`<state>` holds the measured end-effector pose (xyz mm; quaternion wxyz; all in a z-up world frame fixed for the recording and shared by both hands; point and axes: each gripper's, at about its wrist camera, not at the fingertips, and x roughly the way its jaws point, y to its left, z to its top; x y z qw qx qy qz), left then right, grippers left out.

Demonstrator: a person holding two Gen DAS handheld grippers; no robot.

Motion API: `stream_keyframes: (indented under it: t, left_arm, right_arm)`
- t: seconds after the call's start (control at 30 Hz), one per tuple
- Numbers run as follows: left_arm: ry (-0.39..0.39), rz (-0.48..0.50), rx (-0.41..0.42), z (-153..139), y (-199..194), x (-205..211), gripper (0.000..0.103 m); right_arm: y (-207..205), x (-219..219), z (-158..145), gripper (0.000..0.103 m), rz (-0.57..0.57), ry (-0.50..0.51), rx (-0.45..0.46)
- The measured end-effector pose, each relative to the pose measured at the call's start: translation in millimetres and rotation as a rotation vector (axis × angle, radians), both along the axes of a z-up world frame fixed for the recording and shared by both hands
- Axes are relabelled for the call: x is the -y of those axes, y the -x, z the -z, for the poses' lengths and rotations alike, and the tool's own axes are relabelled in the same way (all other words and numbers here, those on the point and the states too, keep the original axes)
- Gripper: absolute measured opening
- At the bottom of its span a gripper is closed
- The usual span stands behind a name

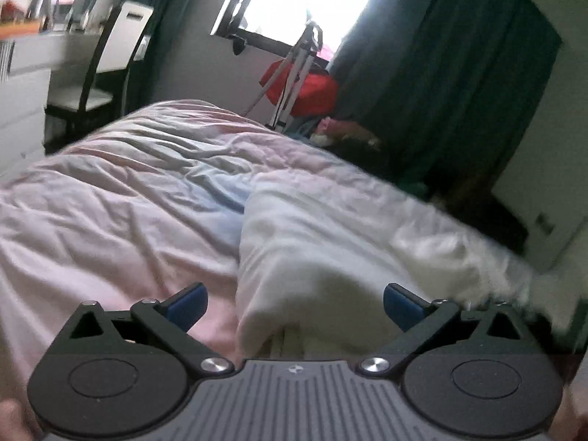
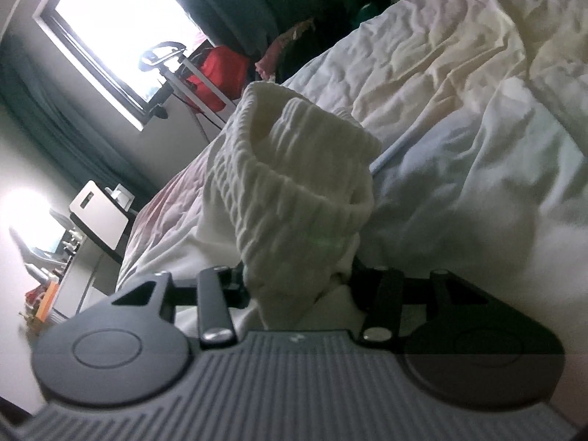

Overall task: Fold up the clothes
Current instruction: 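Grasp the sweatpants leg with the left gripper while the right gripper holds the cuff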

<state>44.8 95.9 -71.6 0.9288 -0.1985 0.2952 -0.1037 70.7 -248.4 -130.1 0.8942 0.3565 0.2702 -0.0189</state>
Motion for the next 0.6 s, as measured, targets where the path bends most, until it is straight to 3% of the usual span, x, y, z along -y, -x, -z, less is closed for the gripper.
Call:
stream_keyframes:
  t: [0.1,0.27,0.33,0.43,0.6]
  left_arm:
    - [0.154,0.012,-0.103,13.0,-36.1,-10.1,0.102]
    - [0.315,-0.022,-0.242,48.0,-68.5,-24.8,0.102]
    - [0.419,-0.011,-0.293,60.8,-75.9,-30.2,0.102]
    - [0.391,-0.008,-0.291,63.3,-82.6,-26.4,0.096]
    - [0.290,0.008,-0.282,63.6,-86.3,-15.8,0.077]
  right_arm:
    - [0.9,-0.2,-0.7,0.051,0.002,0.006,0.001]
    - [3.5,-2.5,-1.0,0.051,0.005,0.006,0.002]
    - [4.2,-3.3,-1.5,0.051,0.006,0.007,0.002]
    - [4.4,-3.4,-1.3,0.051,0.004,0.007,0.003]
    - [6.1,-0.3,1.2,0.051,0.003,-0.014,0.001]
